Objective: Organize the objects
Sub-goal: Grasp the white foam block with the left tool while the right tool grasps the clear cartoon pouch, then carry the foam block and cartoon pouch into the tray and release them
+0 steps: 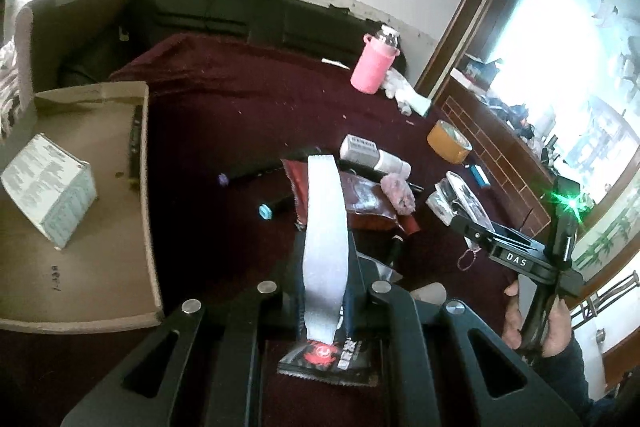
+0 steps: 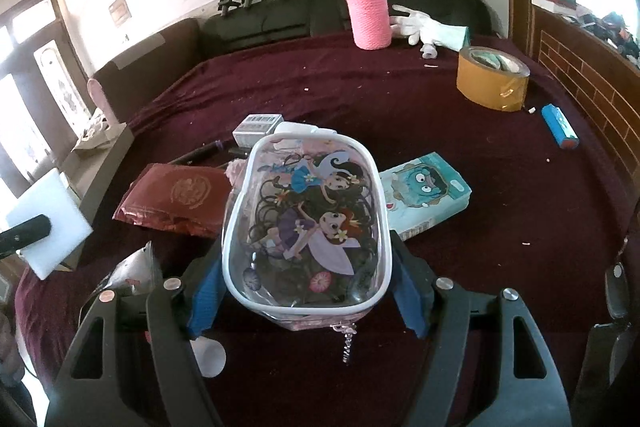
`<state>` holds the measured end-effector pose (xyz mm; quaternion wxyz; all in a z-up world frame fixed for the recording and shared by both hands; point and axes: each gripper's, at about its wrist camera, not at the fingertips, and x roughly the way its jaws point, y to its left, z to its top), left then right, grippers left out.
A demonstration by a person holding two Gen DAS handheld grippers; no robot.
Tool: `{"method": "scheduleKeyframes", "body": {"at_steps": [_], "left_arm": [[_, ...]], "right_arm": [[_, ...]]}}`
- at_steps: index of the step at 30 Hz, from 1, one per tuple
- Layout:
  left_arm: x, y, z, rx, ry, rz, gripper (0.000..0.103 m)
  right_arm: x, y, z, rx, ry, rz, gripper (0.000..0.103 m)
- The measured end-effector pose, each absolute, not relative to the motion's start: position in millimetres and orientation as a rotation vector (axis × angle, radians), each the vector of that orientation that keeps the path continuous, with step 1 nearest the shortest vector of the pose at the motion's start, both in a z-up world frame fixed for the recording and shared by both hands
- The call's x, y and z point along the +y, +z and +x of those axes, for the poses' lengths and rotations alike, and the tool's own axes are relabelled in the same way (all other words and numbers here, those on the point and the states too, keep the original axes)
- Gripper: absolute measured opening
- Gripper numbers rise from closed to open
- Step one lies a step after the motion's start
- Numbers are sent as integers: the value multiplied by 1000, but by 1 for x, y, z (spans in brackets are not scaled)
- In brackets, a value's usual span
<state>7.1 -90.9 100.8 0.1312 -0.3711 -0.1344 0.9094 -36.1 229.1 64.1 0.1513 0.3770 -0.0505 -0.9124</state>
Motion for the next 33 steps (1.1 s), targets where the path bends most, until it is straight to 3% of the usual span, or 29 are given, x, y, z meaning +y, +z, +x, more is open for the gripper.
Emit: {"method": "scheduleKeyframes", "body": {"at_steps": [17,33], "left_arm": [[-198,127,36,-556,2781,-956,12],[-314,114,7,-668,2898,-1042,12]], "right_arm": [[131,130,-1,-120,-2373,1002,73],[-43,134,-17,57,-2135,1072,73]]}}
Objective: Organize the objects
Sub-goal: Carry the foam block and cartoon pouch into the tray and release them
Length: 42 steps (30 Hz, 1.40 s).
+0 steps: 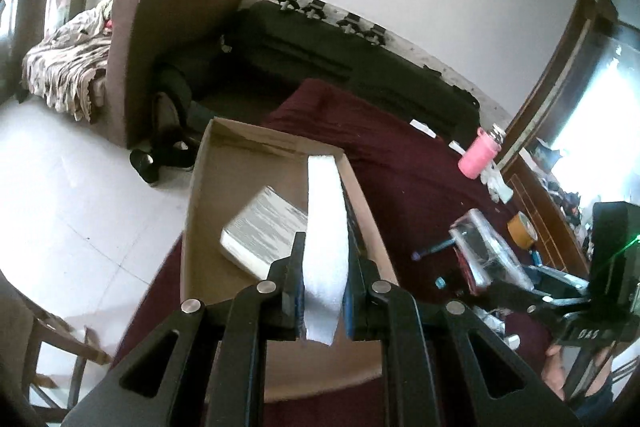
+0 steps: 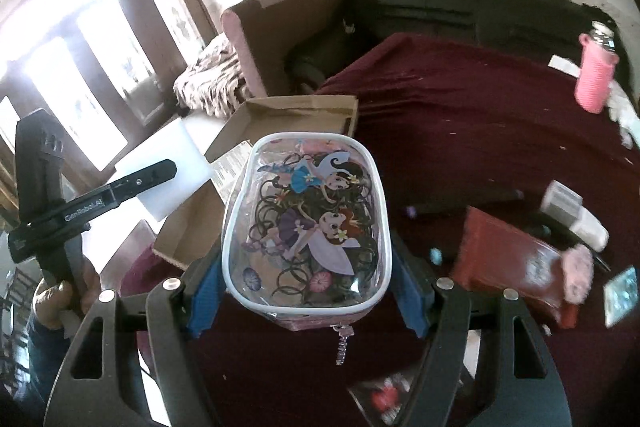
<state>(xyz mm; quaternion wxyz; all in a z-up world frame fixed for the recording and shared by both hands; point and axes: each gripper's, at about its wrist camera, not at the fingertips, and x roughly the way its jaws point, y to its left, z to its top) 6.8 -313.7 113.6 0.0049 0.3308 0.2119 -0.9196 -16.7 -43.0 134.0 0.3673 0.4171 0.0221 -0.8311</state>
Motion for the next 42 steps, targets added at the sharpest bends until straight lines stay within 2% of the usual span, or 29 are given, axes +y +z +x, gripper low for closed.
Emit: {"method": "scheduleKeyframes", "body": {"at_steps": [7,16,24,31,38,42], "left_arm": [[-346,101,-35,689,-2817,1121,12],[-370,81,-74,749,-2762,1176,14],[-375,83,-107,741,-2748,1207,16],[-393,80,-124,843,-2703,1213,16],[-418,57,-129,1033,-2619,1184,17],[-410,56,-133,961,-2629,1227,23]], "right_arm": [[-110,122,-54,136,-2136,1118,73],[-164,85,-112,138,-2129,1257,73],[-184,62,-134,125,-2146,1315,73],[-188,59,-150,63,-2141,1339,74],[-193,61,-165,46,-2168,1347,74],[-200,61,-165,62,-2190,1361,74]]}}
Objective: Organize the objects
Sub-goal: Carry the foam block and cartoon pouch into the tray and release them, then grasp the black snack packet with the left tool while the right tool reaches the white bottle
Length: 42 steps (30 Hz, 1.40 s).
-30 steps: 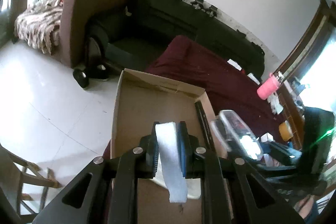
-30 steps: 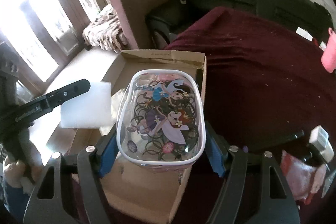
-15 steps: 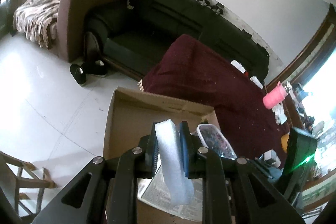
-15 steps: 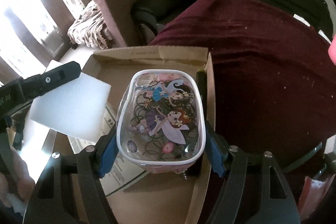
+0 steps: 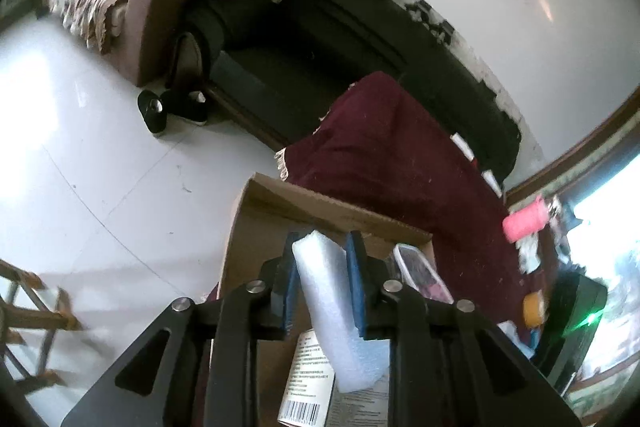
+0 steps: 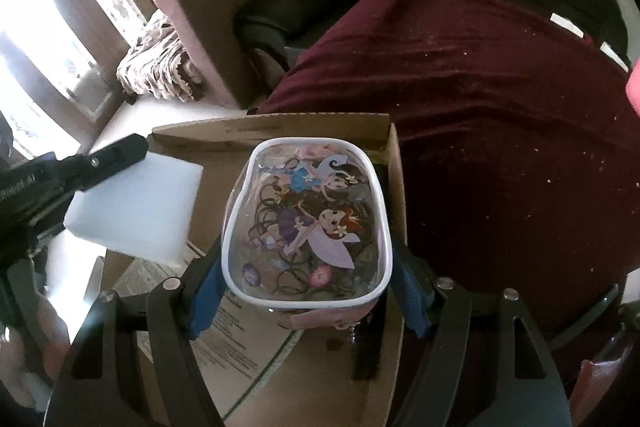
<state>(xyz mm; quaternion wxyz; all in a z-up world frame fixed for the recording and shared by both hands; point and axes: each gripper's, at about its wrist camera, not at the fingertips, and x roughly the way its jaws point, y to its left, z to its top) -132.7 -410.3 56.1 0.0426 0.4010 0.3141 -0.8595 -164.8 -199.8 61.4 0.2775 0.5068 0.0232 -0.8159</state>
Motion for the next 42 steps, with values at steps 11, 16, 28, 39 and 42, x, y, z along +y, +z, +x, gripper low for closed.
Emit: {"method": "scheduleKeyframes", "body": {"at_steps": [11,16,28,39,42], "left_arm": [[-391,79,-125,814,-2665,1209,48],[-383,90,-112,790,-2701,1179,48],[-349,117,-79,712,-2786,1140,51],[-315,129,-44,676,-2831,1115,52],[-317,130,-36,684,-2820,1110,52]], "right_arm": [[-201,78,-162,77,-2229,1281,76],[-196,86,-159,16,-2198,1270,76],[-166,103,-128,-77,-2100,1219,76],[-148,96,-125,-320,-1975,1211,76],[-152,85,-134,-440,-1911,1228,76]]}}
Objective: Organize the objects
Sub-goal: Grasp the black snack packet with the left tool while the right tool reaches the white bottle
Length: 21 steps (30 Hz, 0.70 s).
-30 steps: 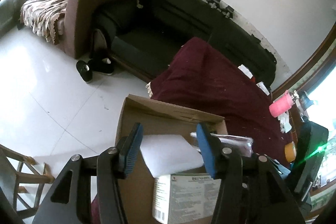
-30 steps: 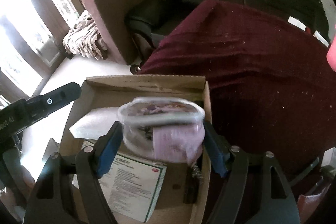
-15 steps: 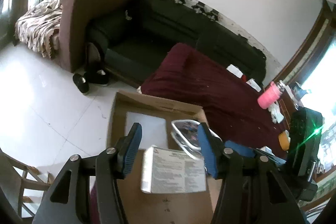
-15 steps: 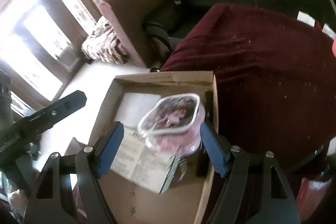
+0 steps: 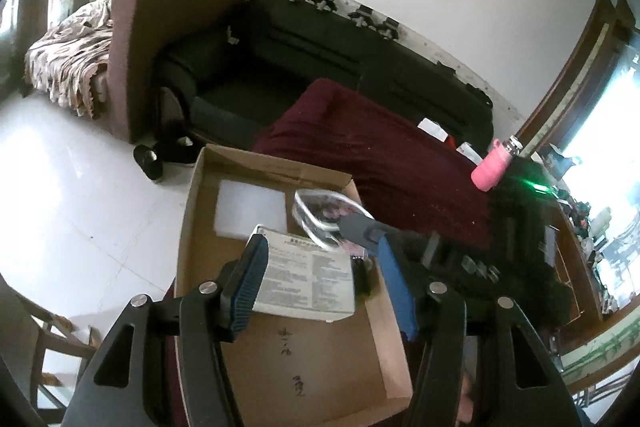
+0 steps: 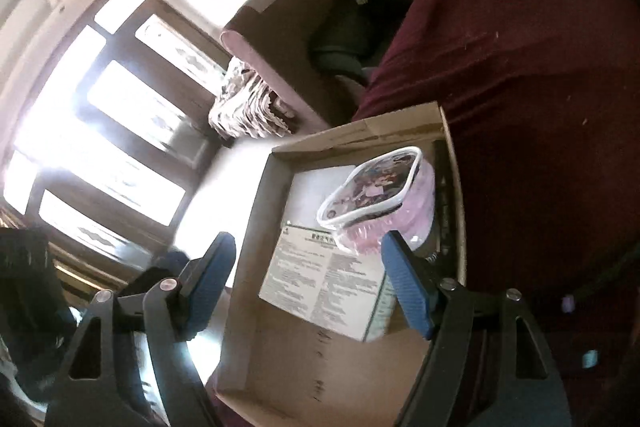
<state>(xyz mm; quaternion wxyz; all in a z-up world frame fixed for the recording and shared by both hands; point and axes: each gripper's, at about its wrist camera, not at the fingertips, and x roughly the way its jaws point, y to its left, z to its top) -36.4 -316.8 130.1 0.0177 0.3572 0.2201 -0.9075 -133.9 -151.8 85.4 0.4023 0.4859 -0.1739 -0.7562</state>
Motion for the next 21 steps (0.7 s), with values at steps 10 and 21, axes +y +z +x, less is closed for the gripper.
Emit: {"method": "scheduleKeyframes", "body": {"at_steps": [10,21], "left_arm": [[-313,128,-27,699,-2857,1123,52],[-238,124,-10,605,-2980,1195,52]], "right_arm": [[-141,75,-142,-475,-1901,1256,76],[-61,97,-83,-435,-1971,1186,76]]}}
